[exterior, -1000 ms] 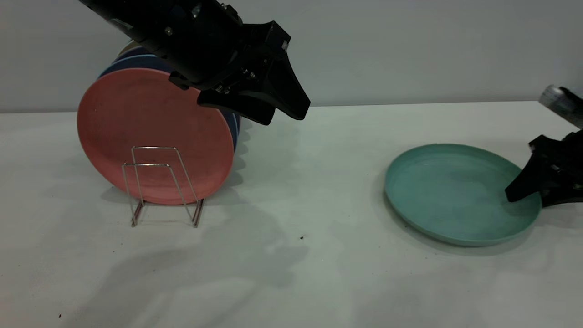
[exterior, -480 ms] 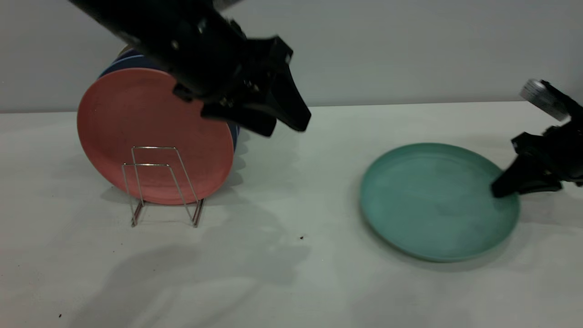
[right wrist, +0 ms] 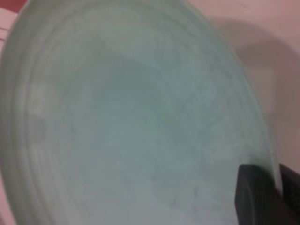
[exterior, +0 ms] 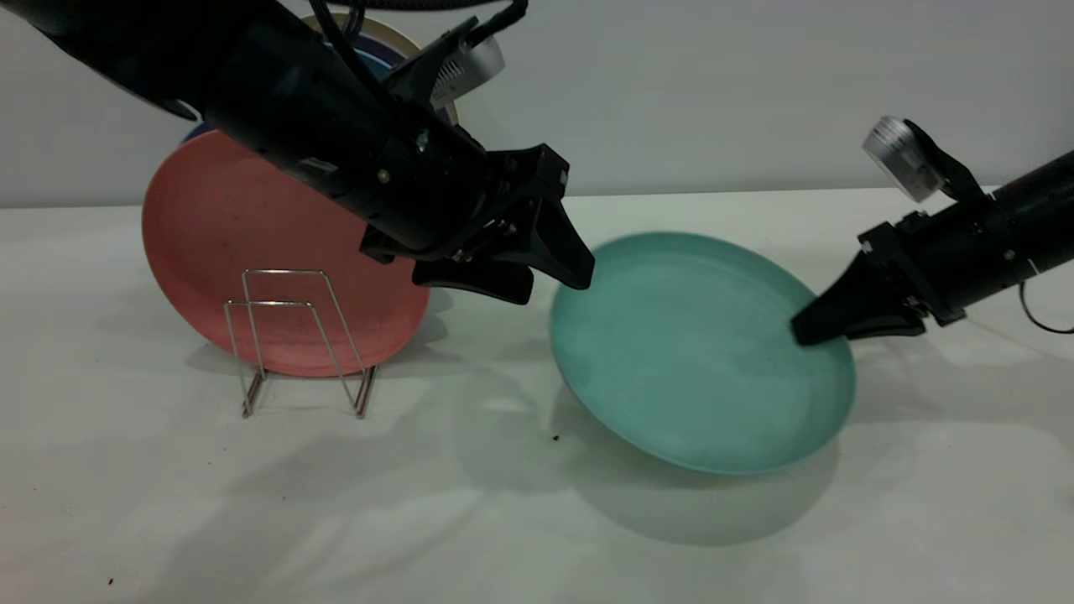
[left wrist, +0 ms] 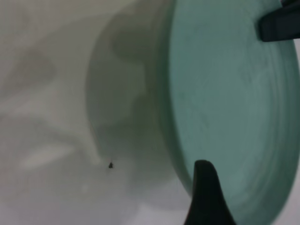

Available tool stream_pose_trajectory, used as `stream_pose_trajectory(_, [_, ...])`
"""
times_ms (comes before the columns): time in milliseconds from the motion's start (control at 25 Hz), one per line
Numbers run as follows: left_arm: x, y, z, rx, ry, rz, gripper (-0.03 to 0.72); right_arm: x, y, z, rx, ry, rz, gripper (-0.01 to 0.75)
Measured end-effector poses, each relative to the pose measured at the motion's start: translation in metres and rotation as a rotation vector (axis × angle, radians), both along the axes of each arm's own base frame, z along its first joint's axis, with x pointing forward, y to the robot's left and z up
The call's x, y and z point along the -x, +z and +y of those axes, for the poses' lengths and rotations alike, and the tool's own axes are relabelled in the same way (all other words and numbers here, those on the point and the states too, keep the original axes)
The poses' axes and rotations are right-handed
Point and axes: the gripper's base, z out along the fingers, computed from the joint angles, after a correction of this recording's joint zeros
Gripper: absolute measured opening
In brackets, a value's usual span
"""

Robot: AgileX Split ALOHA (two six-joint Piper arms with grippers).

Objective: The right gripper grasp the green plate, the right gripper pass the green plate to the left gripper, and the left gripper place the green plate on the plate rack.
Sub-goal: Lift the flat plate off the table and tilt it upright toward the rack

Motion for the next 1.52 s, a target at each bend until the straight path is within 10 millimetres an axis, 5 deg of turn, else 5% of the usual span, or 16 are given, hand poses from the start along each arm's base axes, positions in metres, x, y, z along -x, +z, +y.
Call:
stream_pose_trajectory(880, [-0.003,0.0,0.002,-0.008,0.003,-0.022,0.514,-0.009,0.015,0.007,-0.064,0.07,-0.071,0.021])
stream_pose_trajectory(1240, [-0.001,0.035,0.003,0.03,0.0,-0.098,0.514,-0.009,0.013,0.005,-0.029,0.079,-0.062,0.019])
stream_pose_trajectory(1520, [-0.005,0.018,0.004,-0.007,0.025,-0.08,0.514,-0.008,0.014,0.006,-0.044,0.089,-0.055,0.019])
